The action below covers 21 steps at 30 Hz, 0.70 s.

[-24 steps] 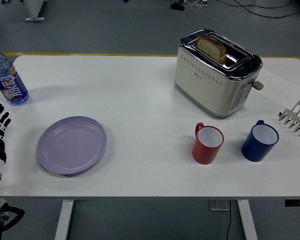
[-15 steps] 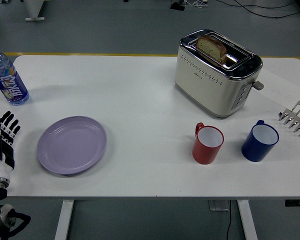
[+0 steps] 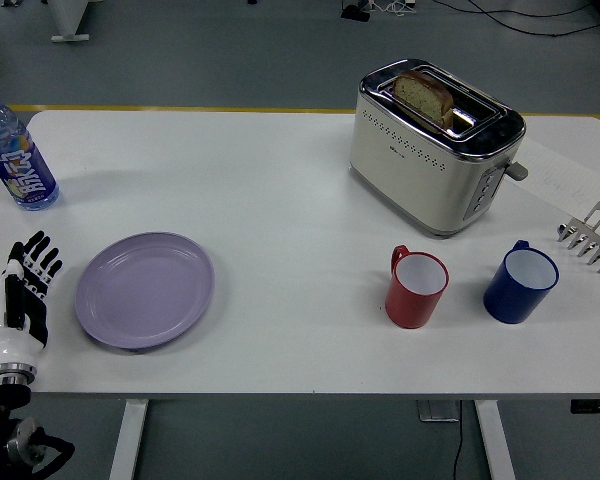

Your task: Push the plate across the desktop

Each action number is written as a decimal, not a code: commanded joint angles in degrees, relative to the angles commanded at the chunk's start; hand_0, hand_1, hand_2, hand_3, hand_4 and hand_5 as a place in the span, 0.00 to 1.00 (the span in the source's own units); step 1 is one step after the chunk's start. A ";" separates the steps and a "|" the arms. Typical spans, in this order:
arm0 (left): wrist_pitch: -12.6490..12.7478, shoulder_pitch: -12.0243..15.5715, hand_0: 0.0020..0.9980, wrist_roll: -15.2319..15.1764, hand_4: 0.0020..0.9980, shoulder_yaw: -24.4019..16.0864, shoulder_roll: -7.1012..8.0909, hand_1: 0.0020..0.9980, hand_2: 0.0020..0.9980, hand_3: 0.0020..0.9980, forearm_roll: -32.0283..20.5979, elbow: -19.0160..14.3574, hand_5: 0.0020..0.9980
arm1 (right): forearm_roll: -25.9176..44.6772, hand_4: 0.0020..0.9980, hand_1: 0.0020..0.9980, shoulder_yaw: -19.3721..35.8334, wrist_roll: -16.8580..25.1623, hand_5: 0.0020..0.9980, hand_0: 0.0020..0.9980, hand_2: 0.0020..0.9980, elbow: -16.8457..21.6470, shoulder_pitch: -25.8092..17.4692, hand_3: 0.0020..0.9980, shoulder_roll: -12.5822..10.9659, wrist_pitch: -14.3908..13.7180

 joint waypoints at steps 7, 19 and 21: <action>0.81 -0.64 0.83 -0.79 0.55 2.30 -0.79 0.86 0.91 0.84 -1.34 0.36 1.00 | -0.13 0.46 0.59 -0.01 0.11 0.52 0.64 0.67 -0.04 0.00 0.75 -0.01 0.10; 1.65 -1.66 0.83 -1.62 0.55 5.21 -1.08 0.86 0.91 0.84 -2.55 0.64 1.00 | 0.02 0.46 0.59 -0.18 0.32 0.52 0.64 0.67 -0.13 0.31 0.75 -0.04 0.21; 1.81 -1.85 0.82 -1.70 0.55 5.45 -1.08 0.86 0.90 0.84 -3.18 0.61 1.00 | 0.00 0.46 0.59 -0.15 0.32 0.52 0.64 0.67 -0.13 0.35 0.75 -0.04 0.21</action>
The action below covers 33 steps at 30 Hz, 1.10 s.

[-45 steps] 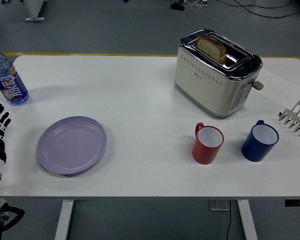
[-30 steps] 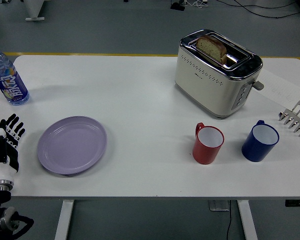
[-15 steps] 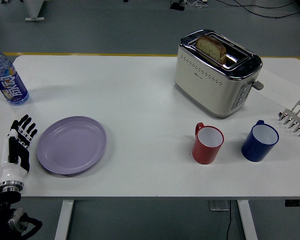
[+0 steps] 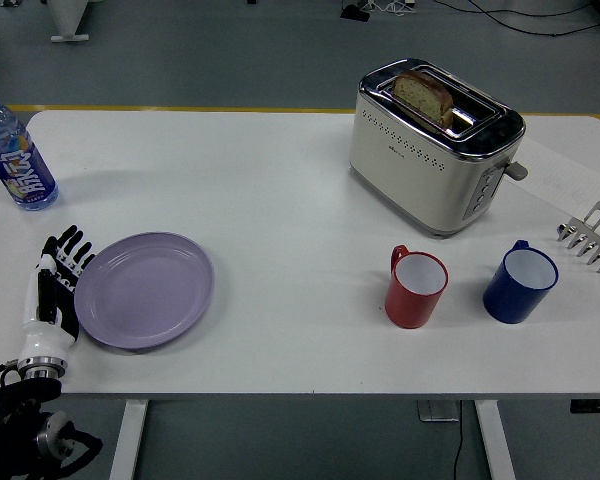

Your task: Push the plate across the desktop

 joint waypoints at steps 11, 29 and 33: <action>0.62 -0.87 0.82 -0.39 0.54 2.89 0.00 0.86 0.90 0.84 -3.40 -0.05 1.00 | -0.43 0.46 0.59 0.35 0.18 0.52 0.64 0.67 -0.06 0.20 0.75 -0.01 0.11; 1.03 -1.93 0.82 -0.93 0.54 8.77 0.00 0.86 0.90 0.84 -6.08 -0.19 1.00 | -1.12 0.46 0.59 0.66 0.22 0.52 0.64 0.67 -0.07 0.40 0.75 -0.07 0.27; 1.21 -2.31 0.82 -1.28 0.53 9.85 0.00 0.86 0.90 0.84 -6.50 0.10 1.00 | -1.12 0.46 0.59 0.66 0.30 0.52 0.64 0.67 -0.08 0.46 0.75 -0.10 0.25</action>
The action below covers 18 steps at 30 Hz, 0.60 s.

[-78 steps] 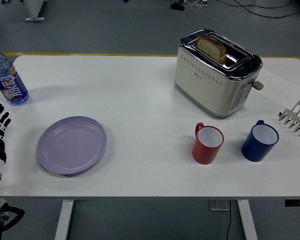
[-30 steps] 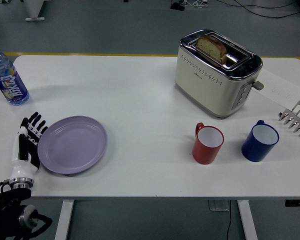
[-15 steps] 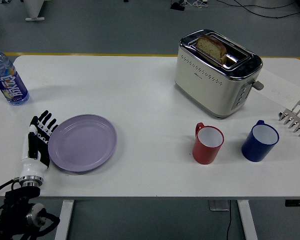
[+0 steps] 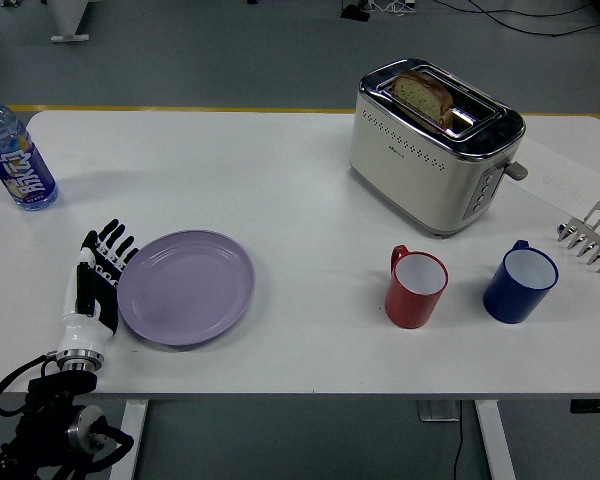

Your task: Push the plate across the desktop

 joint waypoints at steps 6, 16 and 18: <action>0.24 -0.36 0.82 -0.28 0.53 1.56 0.00 0.85 0.90 0.84 -0.53 -0.01 1.00 | -0.12 0.46 0.59 0.01 0.04 0.52 0.64 0.67 -0.02 0.07 0.75 -0.05 0.05; 0.61 -0.26 0.82 -0.80 0.52 5.46 0.00 0.85 0.90 0.83 -1.77 -0.77 1.00 | 0.13 0.46 0.59 -0.31 -0.07 0.52 0.64 0.67 0.03 -0.06 0.75 -0.11 0.05; 0.64 -0.17 0.82 -0.83 0.52 6.13 0.00 0.85 0.90 0.83 -1.92 -0.73 1.00 | 0.20 0.46 0.59 -0.38 -0.09 0.52 0.64 0.67 0.05 -0.14 0.75 -0.12 0.02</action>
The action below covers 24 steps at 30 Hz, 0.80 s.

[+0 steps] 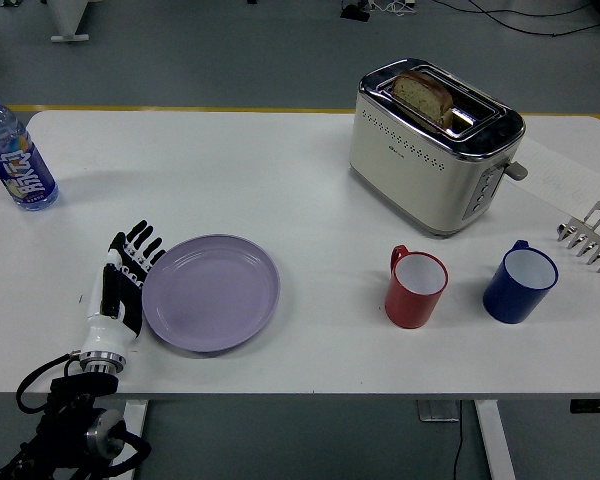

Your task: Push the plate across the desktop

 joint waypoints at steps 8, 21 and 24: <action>0.32 0.31 0.82 -0.29 0.52 2.19 0.00 0.85 0.90 0.83 -0.48 -0.75 1.00 | 0.06 0.46 0.59 -0.10 -0.19 0.52 0.64 0.67 0.09 -0.32 0.75 -0.01 -0.09; 0.48 0.65 0.81 -0.50 0.51 4.88 0.00 0.85 0.90 0.82 -0.98 -1.48 1.00 | -0.50 0.46 0.59 0.21 -0.41 0.52 0.64 0.67 0.16 -0.54 0.75 0.07 -0.05; 0.50 0.55 0.81 -0.55 0.51 5.56 0.00 0.85 0.90 0.82 -1.20 -1.77 1.00 | -0.56 0.46 0.59 0.25 -0.32 0.52 0.64 0.67 0.12 -0.51 0.75 0.07 0.00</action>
